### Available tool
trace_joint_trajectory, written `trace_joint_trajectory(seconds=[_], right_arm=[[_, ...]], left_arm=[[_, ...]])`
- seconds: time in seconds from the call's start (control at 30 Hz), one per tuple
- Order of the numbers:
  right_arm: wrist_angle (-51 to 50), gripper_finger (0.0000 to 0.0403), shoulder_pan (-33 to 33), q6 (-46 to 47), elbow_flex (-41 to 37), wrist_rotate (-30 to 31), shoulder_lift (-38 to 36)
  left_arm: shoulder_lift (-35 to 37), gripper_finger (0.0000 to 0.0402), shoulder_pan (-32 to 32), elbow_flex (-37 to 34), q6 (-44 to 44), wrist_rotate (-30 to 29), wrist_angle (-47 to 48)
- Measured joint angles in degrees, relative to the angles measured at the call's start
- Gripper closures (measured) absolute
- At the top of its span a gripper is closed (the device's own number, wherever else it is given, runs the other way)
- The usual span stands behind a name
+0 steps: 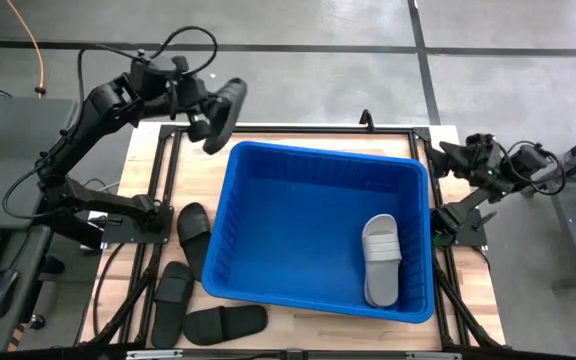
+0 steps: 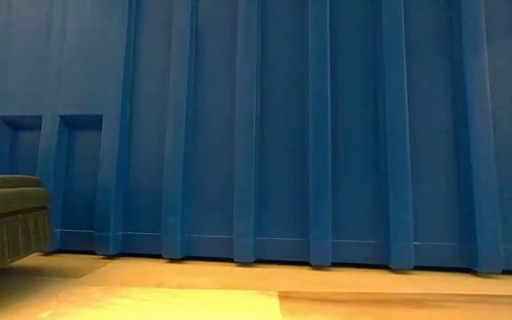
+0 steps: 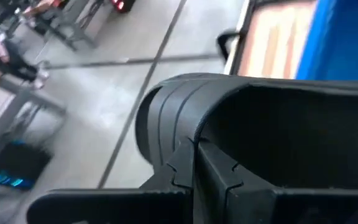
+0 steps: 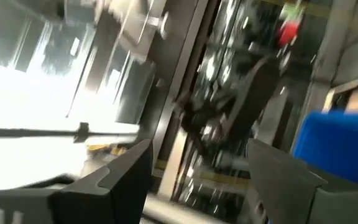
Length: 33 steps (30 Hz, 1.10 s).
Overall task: Pick and place slides into bin
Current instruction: Put the black slide into the blue organizer bin
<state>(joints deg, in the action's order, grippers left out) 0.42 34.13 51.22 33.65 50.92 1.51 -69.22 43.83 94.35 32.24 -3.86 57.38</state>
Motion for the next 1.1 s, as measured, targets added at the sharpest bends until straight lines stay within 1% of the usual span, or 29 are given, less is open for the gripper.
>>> trace_joint_trajectory(seconds=[0.07,0.2,0.27,0.4,0.5,0.6,0.73,0.8,0.9,1.0,1.1], right_arm=[[1.86,0.0155,0.0,-2.33,0.0,2.78,0.42],[4.46,0.0155,0.0,-4.93,0.02,4.25,2.56],[5.02,0.0155,0.0,-4.92,0.02,6.19,3.97],[4.96,0.0155,0.02,-3.31,0.02,6.92,8.47],[4.99,0.0155,0.02,0.49,0.02,6.9,11.95],[5.0,0.0155,0.02,1.48,0.02,6.94,14.6],[5.99,0.0155,-0.01,7.04,0.02,9.27,17.05],[7.77,0.0155,-0.02,7.13,0.02,10.02,18.17],[9.15,0.0155,-0.02,7.88,0.02,10.54,20.55],[10.95,0.0154,-0.02,9.36,0.02,11.99,23.99],[13.45,0.0144,-0.02,10.37,0.02,13.55,27.78]], left_arm=[[-0.5,0.0401,-1.8,-0.02,-2.54,1.16,-1.37],[-1.93,0.0401,-5.28,-0.07,-6.82,3.94,-5.04],[-3.06,0.0401,-7.39,-0.08,-8.19,4.51,-6.18],[-4.96,0.0401,-12.05,-0.16,-11.75,4.41,-7.8],[-5.2,0.0401,-14.81,-0.16,-14.29,3.63,-8.16],[-5.83,0.0401,-17.46,-0.17,-17.09,3.14,-9.1],[-6.73,0.0401,-20.58,-0.17,-19.35,3.87,-11.7],[-7.25,0.0401,-22.39,-0.16,-19.65,4.23,-11.54],[-8.08,0.0401,-25.7,-0.17,-19.18,3.23,-11.22],[-8.87,0.0401,-28.96,-0.17,-17.82,2.74,-12.41],[-9.44,0.0401,-32.97,-0.16,-13.42,-1.28,-14.01]])
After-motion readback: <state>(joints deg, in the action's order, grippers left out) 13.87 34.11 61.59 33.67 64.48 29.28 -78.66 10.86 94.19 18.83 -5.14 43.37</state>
